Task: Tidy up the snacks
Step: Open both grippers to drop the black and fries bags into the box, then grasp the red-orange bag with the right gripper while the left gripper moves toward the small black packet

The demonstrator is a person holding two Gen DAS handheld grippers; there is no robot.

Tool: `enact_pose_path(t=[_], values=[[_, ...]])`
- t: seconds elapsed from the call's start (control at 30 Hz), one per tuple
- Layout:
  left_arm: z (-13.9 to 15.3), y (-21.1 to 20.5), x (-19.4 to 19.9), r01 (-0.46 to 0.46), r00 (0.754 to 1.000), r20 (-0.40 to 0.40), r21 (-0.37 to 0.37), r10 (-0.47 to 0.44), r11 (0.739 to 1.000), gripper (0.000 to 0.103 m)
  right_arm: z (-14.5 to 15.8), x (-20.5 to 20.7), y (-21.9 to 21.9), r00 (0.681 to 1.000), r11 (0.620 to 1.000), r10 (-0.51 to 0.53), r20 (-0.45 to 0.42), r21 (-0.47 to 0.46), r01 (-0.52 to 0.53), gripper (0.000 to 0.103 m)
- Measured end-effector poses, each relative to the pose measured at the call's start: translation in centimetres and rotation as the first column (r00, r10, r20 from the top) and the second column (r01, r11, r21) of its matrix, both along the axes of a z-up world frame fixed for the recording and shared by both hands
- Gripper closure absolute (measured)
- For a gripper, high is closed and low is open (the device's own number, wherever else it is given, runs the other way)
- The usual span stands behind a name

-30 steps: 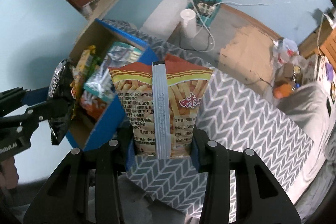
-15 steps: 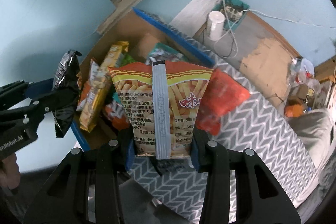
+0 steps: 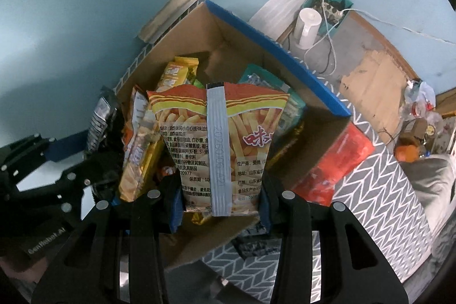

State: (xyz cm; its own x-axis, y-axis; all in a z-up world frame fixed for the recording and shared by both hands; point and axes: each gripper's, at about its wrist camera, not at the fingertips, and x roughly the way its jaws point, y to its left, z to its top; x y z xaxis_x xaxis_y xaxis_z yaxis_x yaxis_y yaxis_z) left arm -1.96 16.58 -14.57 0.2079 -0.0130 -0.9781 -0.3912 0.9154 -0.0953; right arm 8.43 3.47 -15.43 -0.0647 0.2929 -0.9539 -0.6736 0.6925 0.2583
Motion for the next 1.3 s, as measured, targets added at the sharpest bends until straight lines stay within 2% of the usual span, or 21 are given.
enact_pose_path(t=[0.1,0.13,0.2,0.23,0.37,0.43,0.63,0.8,1.0,1.17,1.3], values=[[-0.3,0.2,-0.1,-0.009,1.0,-0.005,0.002,0.009,1.0,0.065,-0.3,0.0,0.4,1.0,1.0,-0.004,-0.004,-0.001,0.004,0.061],[-0.4,0.3,-0.1,-0.014,1.0,-0.008,0.011,0.014,1.0,0.061,-0.4,0.0,0.4,1.0,1.0,-0.003,-0.003,-0.003,0.003,0.061],[-0.5,0.5,-0.1,-0.019,1.0,-0.008,0.012,0.019,1.0,0.049,-0.4,0.0,0.4,1.0,1.0,0.003,0.001,-0.011,-0.003,0.049],[-0.4,0.6,-0.1,-0.021,1.0,-0.006,0.012,0.021,1.0,0.042,-0.4,0.0,0.4,1.0,1.0,0.003,0.004,-0.01,-0.003,0.048],[-0.2,0.6,-0.2,-0.022,1.0,0.003,0.025,0.021,0.999,0.036,0.1,0.3,-0.1,1.0,1.0,-0.016,0.001,-0.002,0.016,0.045],[-0.2,0.5,-0.2,-0.021,1.0,0.005,0.026,0.021,0.999,0.036,0.3,0.4,-0.2,1.0,1.0,-0.022,0.007,-0.004,0.022,0.042],[-0.1,-0.3,0.0,-0.004,1.0,-0.002,0.033,0.004,0.999,0.034,1.2,0.8,-1.2,0.999,0.999,-0.042,0.015,-0.002,0.042,0.041],[0.2,-1.2,0.0,0.012,1.0,-0.009,0.041,-0.012,0.999,0.033,1.6,1.1,-3.5,0.996,0.997,-0.068,0.065,-0.024,0.07,0.031],[0.4,-2.3,-0.3,0.021,1.0,-0.007,0.038,-0.021,0.999,0.033,0.0,1.7,-7.8,0.992,0.99,-0.118,0.054,-0.076,0.122,0.032],[0.2,-4.5,0.0,0.058,0.998,-0.015,0.043,-0.057,0.997,0.028,-1.6,2.3,-11.3,0.985,0.979,-0.171,0.038,-0.111,0.174,0.032],[-0.3,-6.1,0.4,0.076,0.997,-0.02,0.047,-0.076,0.996,0.027,-2.8,3.0,-13.0,0.979,0.97,-0.203,0.029,-0.134,0.205,0.032]])
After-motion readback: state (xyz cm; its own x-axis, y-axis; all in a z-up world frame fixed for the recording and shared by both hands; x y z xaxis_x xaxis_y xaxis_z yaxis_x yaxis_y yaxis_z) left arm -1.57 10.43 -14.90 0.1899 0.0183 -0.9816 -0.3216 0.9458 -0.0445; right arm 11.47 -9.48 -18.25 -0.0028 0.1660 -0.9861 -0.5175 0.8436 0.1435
